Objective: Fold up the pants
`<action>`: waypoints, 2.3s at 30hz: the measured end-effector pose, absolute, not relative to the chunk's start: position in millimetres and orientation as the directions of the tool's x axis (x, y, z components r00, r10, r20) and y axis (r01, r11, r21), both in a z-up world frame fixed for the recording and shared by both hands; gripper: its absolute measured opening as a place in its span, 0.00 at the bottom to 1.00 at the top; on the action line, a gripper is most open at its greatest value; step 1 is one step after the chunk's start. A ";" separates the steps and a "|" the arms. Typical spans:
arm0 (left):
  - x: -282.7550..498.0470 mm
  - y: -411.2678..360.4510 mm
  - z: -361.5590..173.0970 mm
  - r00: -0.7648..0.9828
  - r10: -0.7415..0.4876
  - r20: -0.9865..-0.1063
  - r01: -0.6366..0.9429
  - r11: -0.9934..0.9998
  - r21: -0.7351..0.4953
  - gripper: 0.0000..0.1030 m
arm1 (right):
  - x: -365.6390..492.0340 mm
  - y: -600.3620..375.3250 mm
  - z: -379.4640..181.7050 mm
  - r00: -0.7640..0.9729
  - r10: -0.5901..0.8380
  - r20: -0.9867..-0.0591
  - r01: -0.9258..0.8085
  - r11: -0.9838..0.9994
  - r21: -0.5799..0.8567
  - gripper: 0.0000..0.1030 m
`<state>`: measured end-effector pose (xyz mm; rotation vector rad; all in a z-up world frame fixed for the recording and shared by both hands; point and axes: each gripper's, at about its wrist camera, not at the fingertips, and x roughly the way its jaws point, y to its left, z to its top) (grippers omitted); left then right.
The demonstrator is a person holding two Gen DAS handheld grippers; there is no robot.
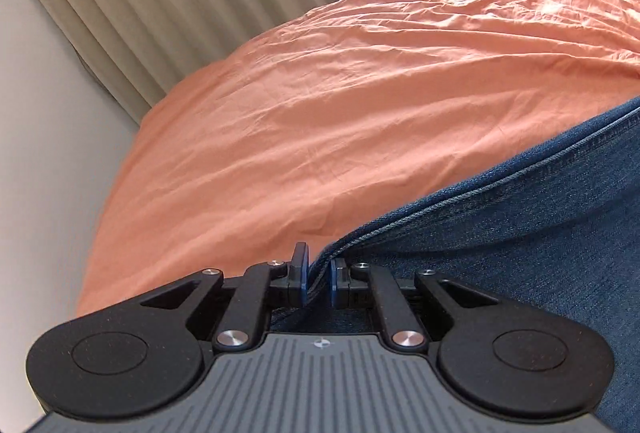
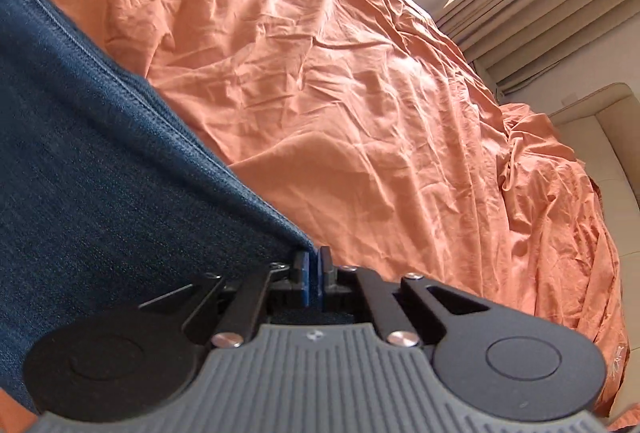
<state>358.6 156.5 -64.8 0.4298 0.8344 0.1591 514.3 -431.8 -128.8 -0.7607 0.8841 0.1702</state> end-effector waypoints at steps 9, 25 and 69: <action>392.3 154.4 -86.6 0.608 0.319 -0.727 0.019 0.910 0.415 0.29 | 546.3 -418.6 -182.1 0.557 -0.265 -0.787 -0.364 0.774 -0.518 0.06; 249.3 249.3 -30.3 0.672 0.235 -0.703 -0.314 0.949 0.018 0.87 | 410.6 -420.6 -130.6 0.614 0.010 -0.790 0.004 1.000 0.016 0.61; 263.6 298.2 -89.4 0.620 0.413 -0.667 -0.599 0.799 -0.062 0.73 | 305.4 -524.0 -118.3 0.757 0.016 -0.653 0.435 0.734 0.522 0.49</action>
